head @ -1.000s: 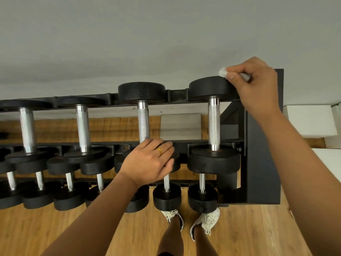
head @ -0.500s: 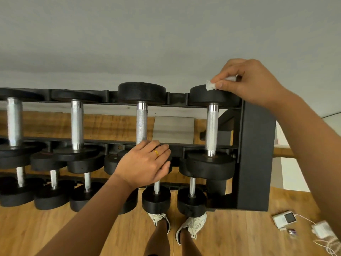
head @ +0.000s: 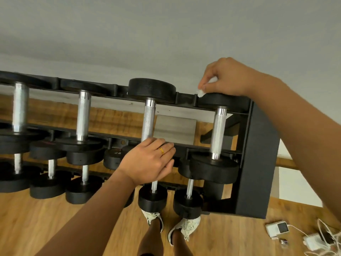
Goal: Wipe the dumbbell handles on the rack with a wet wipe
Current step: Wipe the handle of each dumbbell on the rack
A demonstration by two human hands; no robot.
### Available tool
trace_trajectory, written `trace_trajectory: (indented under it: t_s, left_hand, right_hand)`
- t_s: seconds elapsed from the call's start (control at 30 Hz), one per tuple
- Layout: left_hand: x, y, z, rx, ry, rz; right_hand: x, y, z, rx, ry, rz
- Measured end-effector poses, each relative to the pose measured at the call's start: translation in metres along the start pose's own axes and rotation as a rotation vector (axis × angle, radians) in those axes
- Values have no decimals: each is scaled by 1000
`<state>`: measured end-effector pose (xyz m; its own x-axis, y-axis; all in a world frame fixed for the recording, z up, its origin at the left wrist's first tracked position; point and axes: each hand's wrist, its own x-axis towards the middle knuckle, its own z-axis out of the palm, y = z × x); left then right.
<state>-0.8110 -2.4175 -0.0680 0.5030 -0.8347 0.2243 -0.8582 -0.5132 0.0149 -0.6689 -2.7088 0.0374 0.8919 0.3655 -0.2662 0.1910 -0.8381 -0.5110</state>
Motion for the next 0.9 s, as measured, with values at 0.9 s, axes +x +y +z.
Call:
trace_trajectory:
  t_s: [0.9]
  left_hand:
    - [0, 2, -1, 7, 20, -28]
  right_hand:
    - [1, -8, -4, -64, -248, -55]
